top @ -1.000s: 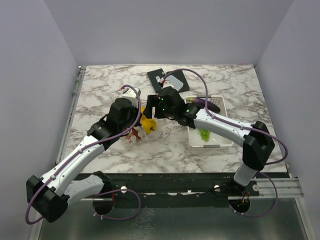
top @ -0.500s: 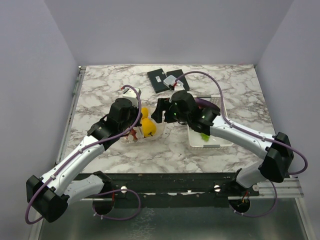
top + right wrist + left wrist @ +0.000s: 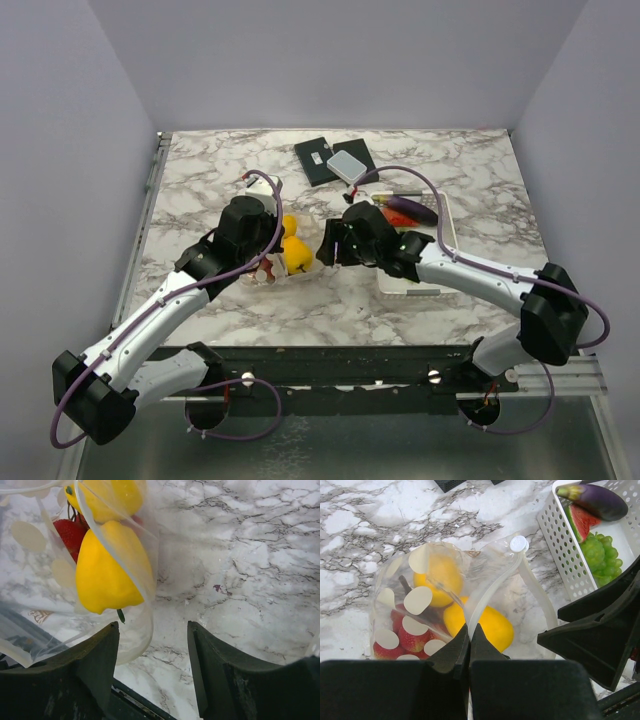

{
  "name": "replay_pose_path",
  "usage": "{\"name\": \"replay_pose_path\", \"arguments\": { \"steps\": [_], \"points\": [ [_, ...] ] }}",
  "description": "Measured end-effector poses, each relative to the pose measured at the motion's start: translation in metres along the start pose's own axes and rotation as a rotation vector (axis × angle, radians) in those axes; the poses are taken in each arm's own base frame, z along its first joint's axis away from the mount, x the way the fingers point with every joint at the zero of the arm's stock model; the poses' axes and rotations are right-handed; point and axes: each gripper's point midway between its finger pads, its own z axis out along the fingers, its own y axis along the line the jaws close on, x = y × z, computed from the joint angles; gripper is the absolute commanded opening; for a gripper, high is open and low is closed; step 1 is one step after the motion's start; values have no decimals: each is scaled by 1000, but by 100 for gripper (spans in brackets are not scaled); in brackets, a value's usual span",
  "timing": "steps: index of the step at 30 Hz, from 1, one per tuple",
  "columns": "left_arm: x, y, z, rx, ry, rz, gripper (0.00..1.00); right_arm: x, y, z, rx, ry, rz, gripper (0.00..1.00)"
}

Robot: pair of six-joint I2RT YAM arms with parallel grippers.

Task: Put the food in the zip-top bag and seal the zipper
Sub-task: Adjust the zipper food storage bag at the center of the board.

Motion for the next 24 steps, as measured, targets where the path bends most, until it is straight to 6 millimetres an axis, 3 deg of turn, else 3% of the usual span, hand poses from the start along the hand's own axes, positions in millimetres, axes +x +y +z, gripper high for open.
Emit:
{"name": "replay_pose_path", "arguments": {
  "steps": [5,14,20,24],
  "points": [
    [0,0,0,0,1,0,0,0,4,7,-12,-3,25,52],
    [0,2,0,-8,-1,11,0,2,6,20,-8,9,33,2],
    [-2,6,-2,-28,-9,14,0,-10,16,16,-37,-10,18,1],
    [-7,8,-11,-39,-22,10,0,-22,23,2,-59,-37,-5,1]
  ]
}}
